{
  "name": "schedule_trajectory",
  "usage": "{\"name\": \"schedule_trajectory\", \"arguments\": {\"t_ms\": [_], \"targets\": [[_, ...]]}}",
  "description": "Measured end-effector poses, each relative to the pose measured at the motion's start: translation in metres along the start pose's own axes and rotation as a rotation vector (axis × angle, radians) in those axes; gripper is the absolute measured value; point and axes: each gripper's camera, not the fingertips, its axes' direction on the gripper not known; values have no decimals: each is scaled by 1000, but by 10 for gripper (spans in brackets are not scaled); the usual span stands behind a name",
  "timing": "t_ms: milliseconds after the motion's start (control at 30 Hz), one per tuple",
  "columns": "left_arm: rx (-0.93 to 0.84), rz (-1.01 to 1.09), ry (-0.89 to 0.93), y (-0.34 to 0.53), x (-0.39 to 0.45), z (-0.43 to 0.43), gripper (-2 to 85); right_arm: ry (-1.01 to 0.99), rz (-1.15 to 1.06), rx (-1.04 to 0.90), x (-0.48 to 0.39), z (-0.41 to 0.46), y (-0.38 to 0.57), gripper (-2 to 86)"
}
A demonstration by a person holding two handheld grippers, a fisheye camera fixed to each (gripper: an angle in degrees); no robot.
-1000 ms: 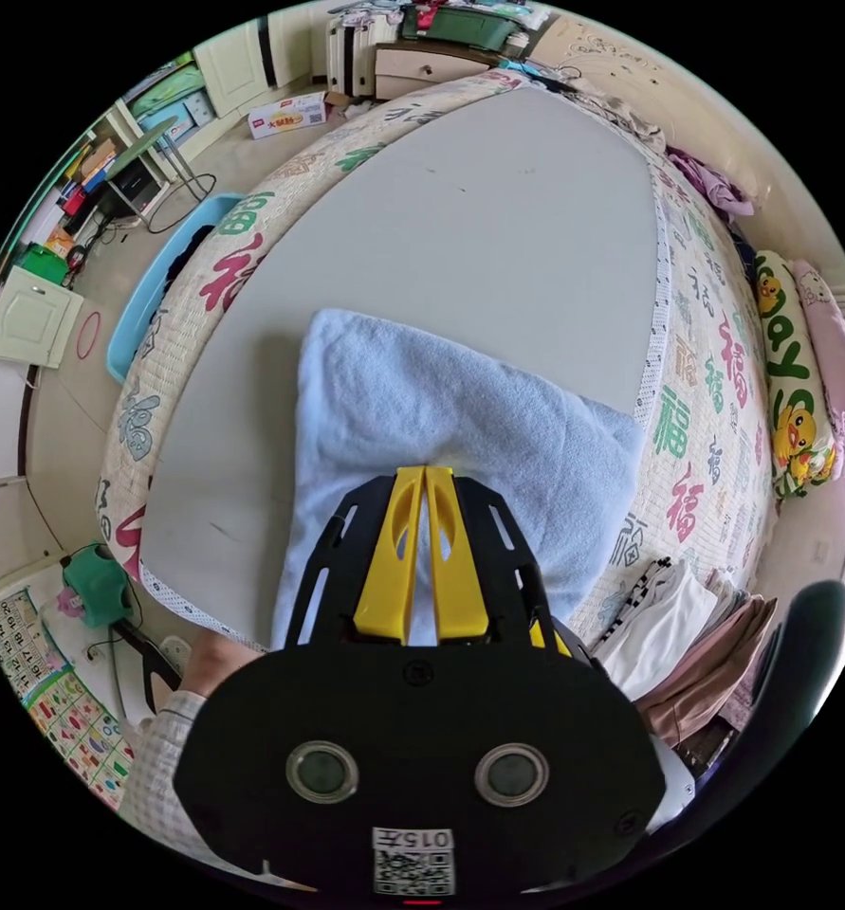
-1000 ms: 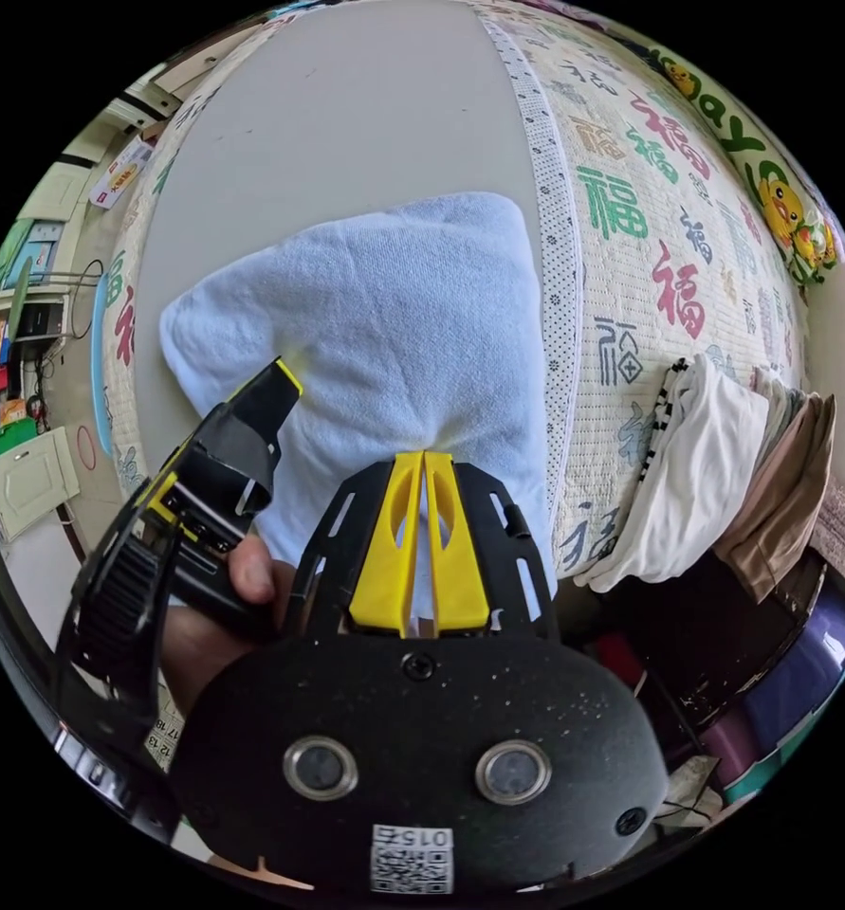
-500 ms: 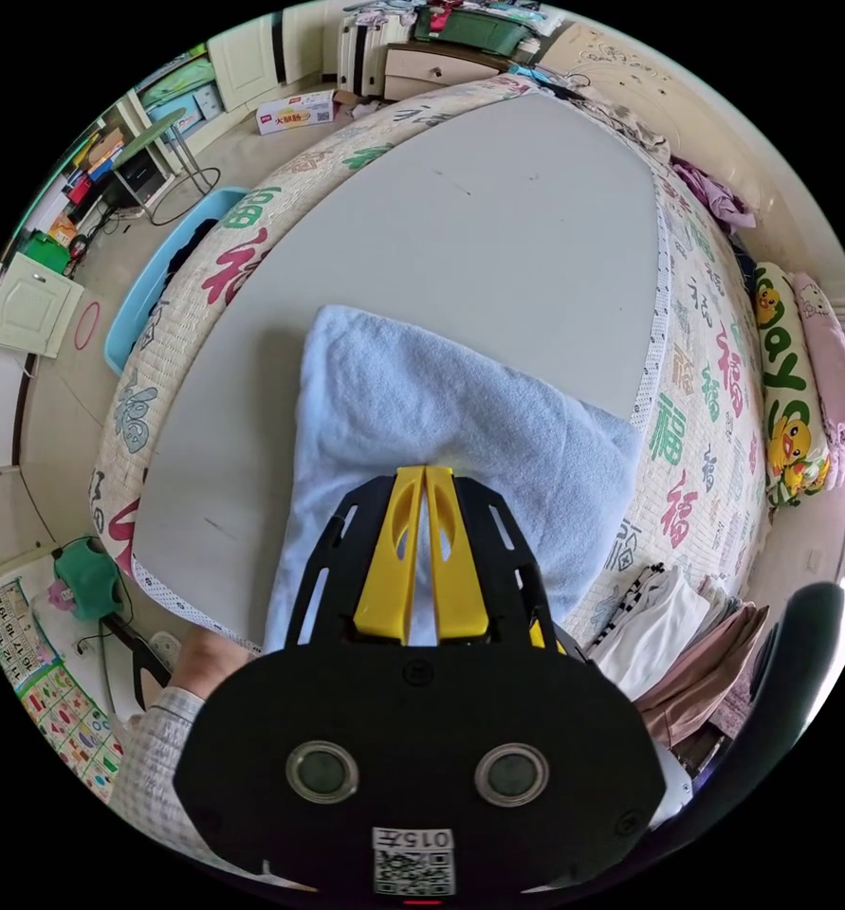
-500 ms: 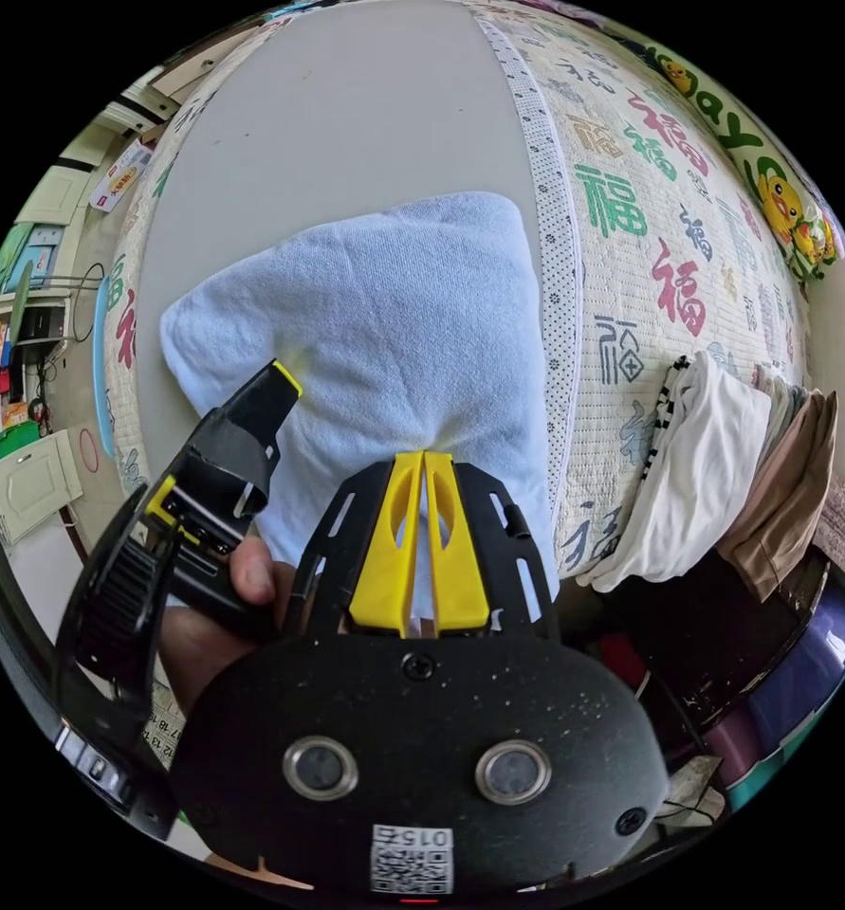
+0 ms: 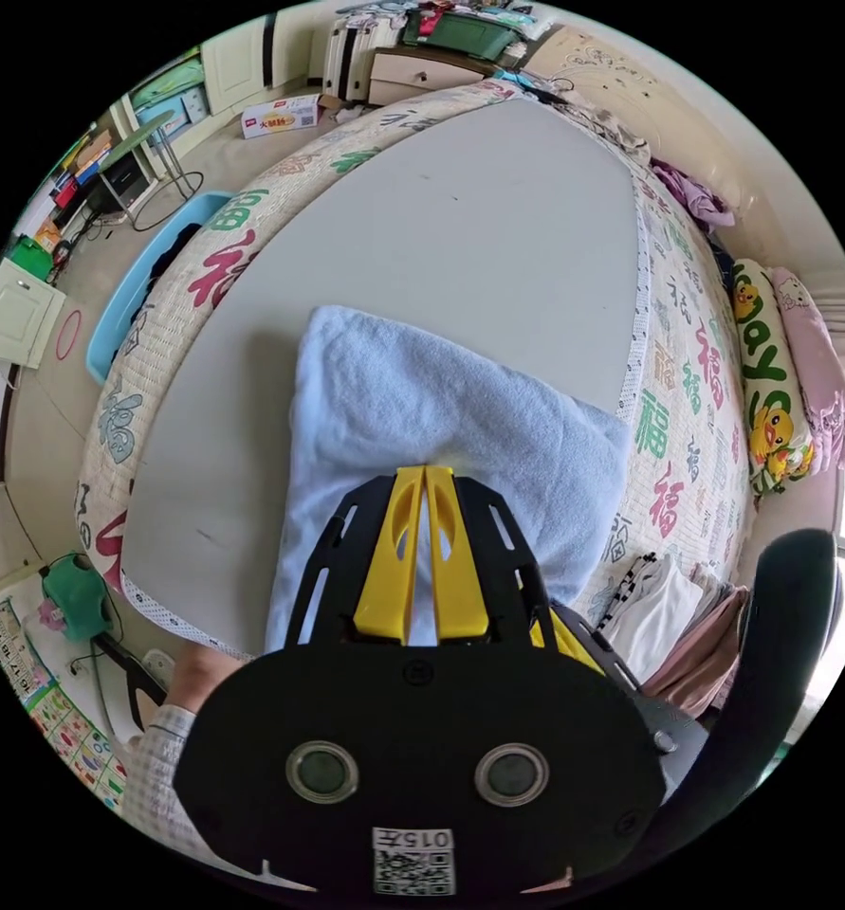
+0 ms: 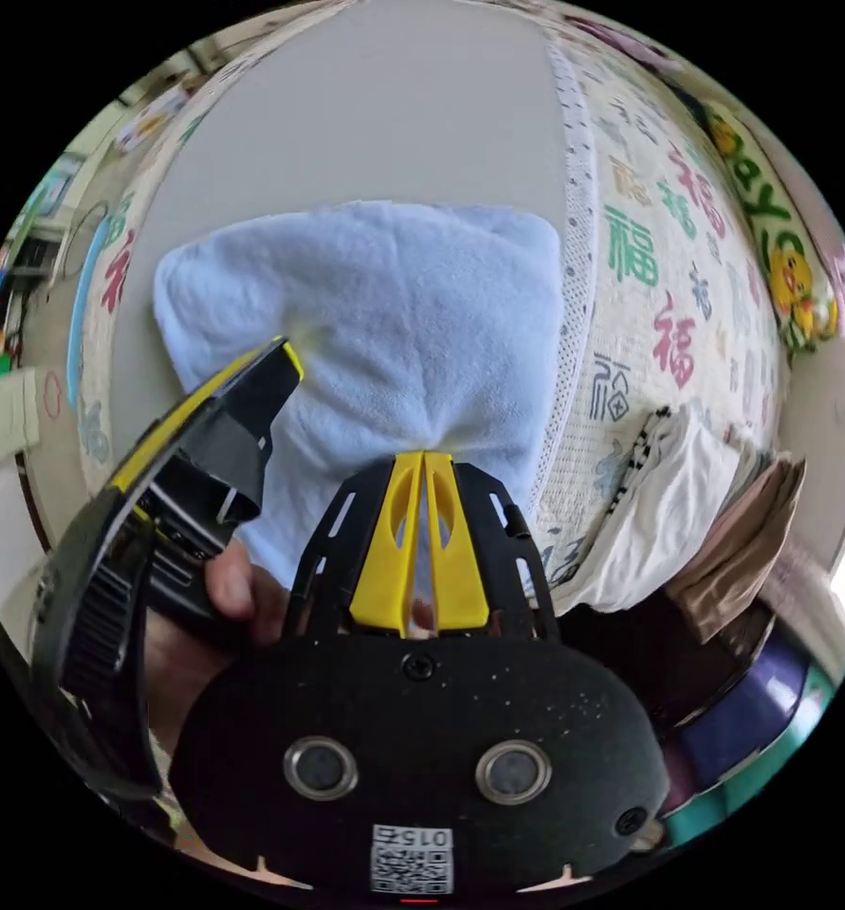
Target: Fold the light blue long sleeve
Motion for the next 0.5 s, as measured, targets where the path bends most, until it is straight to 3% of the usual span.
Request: {"name": "schedule_trajectory", "arguments": {"t_ms": [200, 400, 500], "targets": [[-14, 33, 53, -1, -31, 0, -5, -65, -63, -37, 15, -32, 10, -5], [-14, 184, 52, -13, -74, -10, -3, -291, -126, 0, 55, -72, 36, -4], [38, 311, 255, -22, -107, -23, -2, -475, -139, 11, 86, -101, 48, -1]]}}
